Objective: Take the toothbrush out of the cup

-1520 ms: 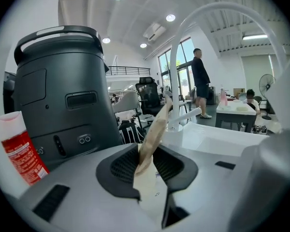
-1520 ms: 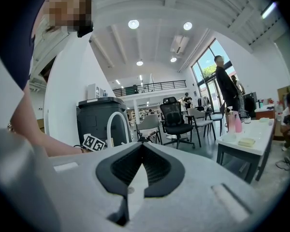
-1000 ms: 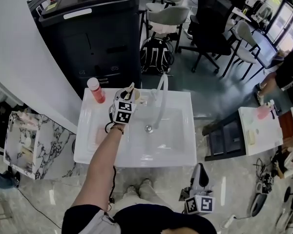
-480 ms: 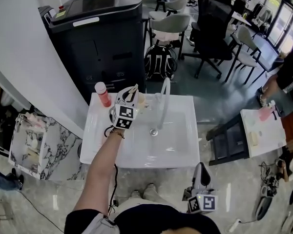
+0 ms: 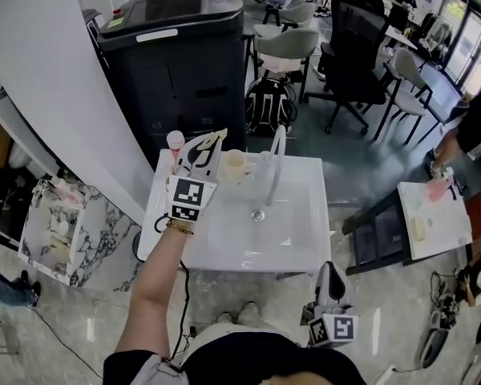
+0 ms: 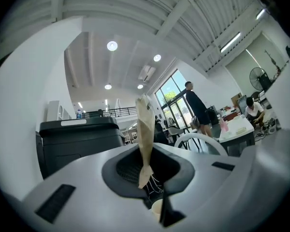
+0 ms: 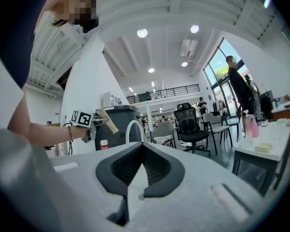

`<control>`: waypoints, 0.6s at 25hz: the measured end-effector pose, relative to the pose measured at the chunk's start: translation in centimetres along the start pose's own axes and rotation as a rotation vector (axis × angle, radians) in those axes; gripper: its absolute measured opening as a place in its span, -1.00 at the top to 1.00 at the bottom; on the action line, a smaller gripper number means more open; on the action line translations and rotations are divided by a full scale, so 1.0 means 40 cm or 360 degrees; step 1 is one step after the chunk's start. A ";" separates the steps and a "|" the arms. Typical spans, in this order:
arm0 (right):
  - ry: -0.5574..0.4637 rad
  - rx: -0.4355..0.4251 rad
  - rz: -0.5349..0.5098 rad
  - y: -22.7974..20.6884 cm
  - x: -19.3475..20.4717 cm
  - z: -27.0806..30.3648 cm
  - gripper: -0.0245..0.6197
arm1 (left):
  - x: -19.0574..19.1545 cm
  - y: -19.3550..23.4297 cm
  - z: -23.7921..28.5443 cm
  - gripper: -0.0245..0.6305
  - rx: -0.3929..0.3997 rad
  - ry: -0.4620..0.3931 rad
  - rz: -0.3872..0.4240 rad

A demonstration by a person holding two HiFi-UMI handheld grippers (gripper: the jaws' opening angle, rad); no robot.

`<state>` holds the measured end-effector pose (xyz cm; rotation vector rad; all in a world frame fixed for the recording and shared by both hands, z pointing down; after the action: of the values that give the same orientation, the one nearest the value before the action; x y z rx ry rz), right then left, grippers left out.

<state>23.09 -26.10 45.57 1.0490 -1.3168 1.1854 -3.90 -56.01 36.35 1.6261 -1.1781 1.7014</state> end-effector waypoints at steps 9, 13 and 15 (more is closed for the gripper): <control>-0.0035 -0.0080 -0.0005 0.039 -0.007 0.004 0.92 | -0.142 0.031 -0.144 0.84 -0.0036 -0.0161 -0.0032; -0.0057 -0.0122 -0.0008 0.062 -0.015 0.011 0.92 | -0.182 0.047 -0.197 0.84 -0.0067 -0.0216 -0.0033; -0.0064 -0.0139 -0.0014 0.073 -0.020 0.015 0.91 | -0.185 0.053 -0.214 0.84 -0.0083 -0.0214 -0.0004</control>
<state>20.19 -26.34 44.53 1.0193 -1.3816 1.0951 -9.02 -48.32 29.47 1.7318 -1.2723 1.5673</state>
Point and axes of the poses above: the fingertips, and each gripper's own axes: z forward along the fingers, y to its left, x out of its underside, the point moved 4 cm from there along -z, backward along the fingers, and after that the axes turned 4 degrees about -z, right-handed, at the moved point
